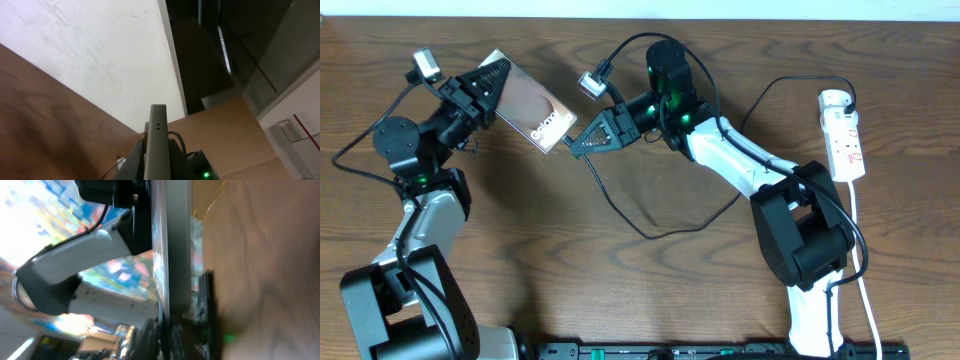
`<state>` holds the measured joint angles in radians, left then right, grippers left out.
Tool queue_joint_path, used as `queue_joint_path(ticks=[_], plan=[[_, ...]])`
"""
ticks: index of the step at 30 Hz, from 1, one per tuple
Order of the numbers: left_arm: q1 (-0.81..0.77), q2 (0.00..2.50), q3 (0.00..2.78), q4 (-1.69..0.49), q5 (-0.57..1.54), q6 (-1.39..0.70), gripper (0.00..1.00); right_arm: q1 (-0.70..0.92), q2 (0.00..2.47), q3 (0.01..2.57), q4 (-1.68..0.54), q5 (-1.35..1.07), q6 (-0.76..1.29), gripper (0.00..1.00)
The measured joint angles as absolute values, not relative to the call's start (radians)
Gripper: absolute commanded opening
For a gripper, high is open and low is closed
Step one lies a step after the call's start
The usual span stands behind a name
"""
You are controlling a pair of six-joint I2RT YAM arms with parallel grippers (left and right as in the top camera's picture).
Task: Plug charger to phone and switch on socket
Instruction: 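Adjust phone angle and keep pushing the plug into the port, then open the right gripper off the plug and lift it away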
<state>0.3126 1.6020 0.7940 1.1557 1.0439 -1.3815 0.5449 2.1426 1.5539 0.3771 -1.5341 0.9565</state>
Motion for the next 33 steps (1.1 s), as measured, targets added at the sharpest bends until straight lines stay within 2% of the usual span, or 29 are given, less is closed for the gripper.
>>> queue_joint_path(ticks=[3,6,15,18,25,33], plan=[[0.290,1.602,0.793,1.151,1.092,-1.371,0.07,0.545,2.143,1.555,0.387,-1.496,0.958,0.75],[0.283,1.602,0.793,1.152,1.116,-1.364,0.07,0.545,2.143,1.555,0.386,-1.483,0.955,0.99],[0.343,1.602,0.793,1.148,1.124,-1.350,0.07,0.544,2.143,1.555,0.385,-1.469,0.957,0.99],[0.370,1.602,0.793,1.077,1.123,-1.311,0.07,0.540,2.143,1.555,0.385,-1.464,0.945,0.99],[0.408,1.600,0.788,0.560,1.105,-1.071,0.07,0.492,2.143,1.555,0.326,-1.396,0.883,0.99],[0.405,1.600,0.786,0.109,0.929,-0.824,0.07,0.404,2.143,1.560,-0.087,-1.206,0.690,0.99]])
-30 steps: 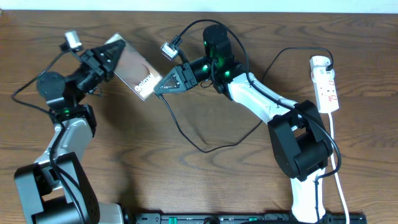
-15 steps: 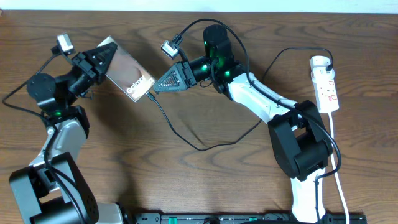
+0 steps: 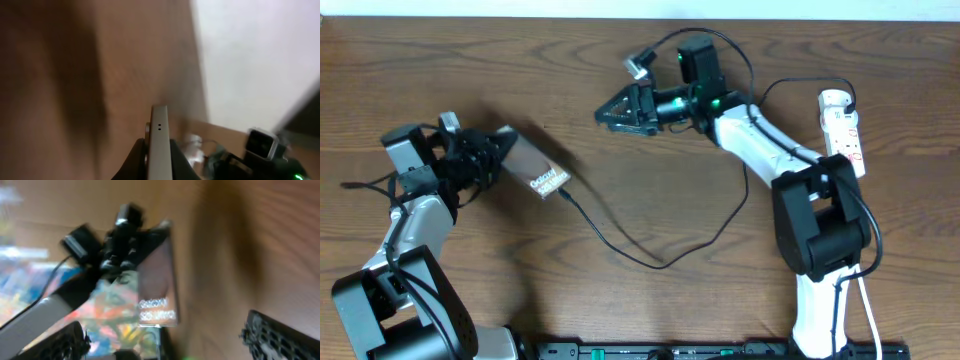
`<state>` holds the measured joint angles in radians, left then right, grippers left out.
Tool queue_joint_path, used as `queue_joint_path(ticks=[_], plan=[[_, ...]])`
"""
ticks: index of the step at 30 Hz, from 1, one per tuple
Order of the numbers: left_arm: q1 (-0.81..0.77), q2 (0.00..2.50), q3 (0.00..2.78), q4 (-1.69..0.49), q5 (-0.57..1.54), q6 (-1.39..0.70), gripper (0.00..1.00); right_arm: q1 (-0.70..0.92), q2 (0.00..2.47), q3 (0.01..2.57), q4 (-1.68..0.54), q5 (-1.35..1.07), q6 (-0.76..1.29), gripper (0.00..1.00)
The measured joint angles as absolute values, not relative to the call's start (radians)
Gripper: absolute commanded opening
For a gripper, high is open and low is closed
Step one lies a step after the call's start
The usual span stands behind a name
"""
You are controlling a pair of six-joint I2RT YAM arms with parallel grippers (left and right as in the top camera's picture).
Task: Plug charger to phone and switch on socket
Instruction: 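Open the right gripper off the plug and lift it away, then lower the phone with the left gripper flat onto the table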
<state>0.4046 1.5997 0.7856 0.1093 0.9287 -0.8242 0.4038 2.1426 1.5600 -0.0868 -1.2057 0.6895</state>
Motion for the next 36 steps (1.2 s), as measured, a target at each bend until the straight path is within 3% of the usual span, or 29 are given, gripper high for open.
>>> queue_joint_path(ticks=[6,20,36], plan=[[0.405,1.600,0.786,-0.081,0.731,-0.724,0.07,0.374,2.143,1.560,-0.300,-1.065,0.513,0.99],[0.405,1.600,0.786,-0.331,0.464,-0.682,0.07,0.375,2.143,1.560,-0.352,-0.949,0.425,0.99],[0.405,1.600,0.786,-0.355,0.411,-0.680,0.08,0.375,2.143,1.560,-0.363,-0.942,0.423,0.99]])
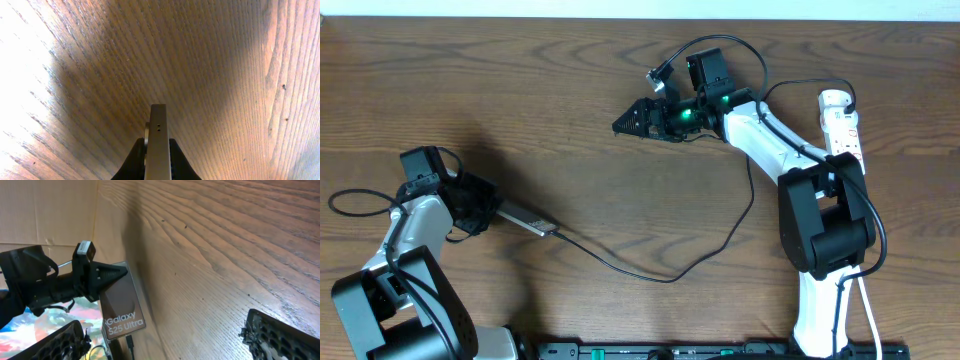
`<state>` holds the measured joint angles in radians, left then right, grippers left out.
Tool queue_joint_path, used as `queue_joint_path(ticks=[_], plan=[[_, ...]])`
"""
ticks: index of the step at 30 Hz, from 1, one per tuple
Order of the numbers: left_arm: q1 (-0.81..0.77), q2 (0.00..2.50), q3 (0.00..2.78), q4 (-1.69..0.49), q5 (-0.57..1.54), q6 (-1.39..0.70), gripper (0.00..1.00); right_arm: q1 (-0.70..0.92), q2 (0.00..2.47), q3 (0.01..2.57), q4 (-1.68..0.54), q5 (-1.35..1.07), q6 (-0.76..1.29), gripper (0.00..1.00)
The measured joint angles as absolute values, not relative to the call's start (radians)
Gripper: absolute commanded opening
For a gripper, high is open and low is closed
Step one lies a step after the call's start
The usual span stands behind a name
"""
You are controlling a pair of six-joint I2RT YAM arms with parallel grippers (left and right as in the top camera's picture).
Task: Plug charger to phone and switch on socket
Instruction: 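Lower the phone with the left gripper flat onto the table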
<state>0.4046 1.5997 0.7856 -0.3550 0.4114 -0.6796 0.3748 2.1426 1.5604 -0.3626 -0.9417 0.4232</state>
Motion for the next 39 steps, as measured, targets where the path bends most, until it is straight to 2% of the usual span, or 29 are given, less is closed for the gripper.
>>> queue_joint_path(ticks=[16,20,26,31,39], plan=[[0.405,1.600,0.786,-0.333,0.413,-0.646,0.08,0.375,2.143,1.560,-0.366,-0.942,0.423,0.99],[0.405,1.600,0.786,-0.334,0.412,-0.643,0.16,0.375,2.143,1.560,-0.367,-0.942,0.423,0.99],[0.405,1.600,0.786,-0.348,0.412,-0.630,0.17,0.375,2.143,1.560,-0.367,-0.942,0.419,0.99],[0.405,1.600,0.786,-0.356,0.412,-0.628,0.29,0.375,2.143,1.560,-0.367,-0.942,0.418,0.99],[0.405,1.600,0.786,-0.365,0.412,-0.627,0.31,0.375,2.143,1.560,-0.370,-0.942,0.416,0.99]])
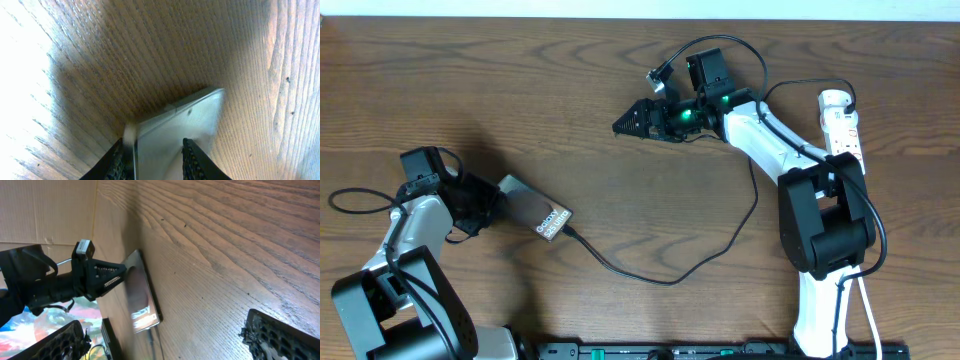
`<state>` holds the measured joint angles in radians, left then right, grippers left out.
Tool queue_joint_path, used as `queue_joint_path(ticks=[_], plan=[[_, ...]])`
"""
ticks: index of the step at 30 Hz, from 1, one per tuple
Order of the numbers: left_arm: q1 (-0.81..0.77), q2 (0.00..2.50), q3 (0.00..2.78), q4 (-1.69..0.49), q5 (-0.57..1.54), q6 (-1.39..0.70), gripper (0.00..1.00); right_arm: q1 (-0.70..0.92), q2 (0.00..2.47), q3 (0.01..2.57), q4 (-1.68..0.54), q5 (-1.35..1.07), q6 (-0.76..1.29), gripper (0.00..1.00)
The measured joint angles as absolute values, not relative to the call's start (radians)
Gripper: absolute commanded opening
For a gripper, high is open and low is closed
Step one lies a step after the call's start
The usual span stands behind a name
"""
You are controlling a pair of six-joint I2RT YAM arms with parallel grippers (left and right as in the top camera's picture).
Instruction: Plug charger to phone and switch on socket
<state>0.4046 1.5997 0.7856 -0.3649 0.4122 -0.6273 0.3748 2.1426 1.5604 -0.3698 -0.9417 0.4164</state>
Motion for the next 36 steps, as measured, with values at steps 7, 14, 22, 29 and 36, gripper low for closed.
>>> queue_joint_path(ticks=[7,14,22,29,36], plan=[[0.405,1.599,0.786,-0.373,0.412,-0.627,0.34,0.375,2.143,1.560,-0.370,-0.942,0.416,0.99],[0.405,1.599,0.786,-0.316,0.422,-0.596,0.55,0.375,2.143,1.560,-0.382,-0.942,0.409,0.99],[0.392,1.439,0.877,-0.234,0.513,-0.485,0.87,0.361,2.143,1.579,-0.567,-0.827,0.355,0.99],[0.271,1.220,0.981,-0.286,0.517,-0.375,0.88,0.307,2.146,1.854,-1.001,-0.450,0.284,0.99],[0.109,1.195,0.980,-0.335,0.402,-0.344,0.88,0.201,2.144,2.233,-1.250,0.008,0.306,0.99]])
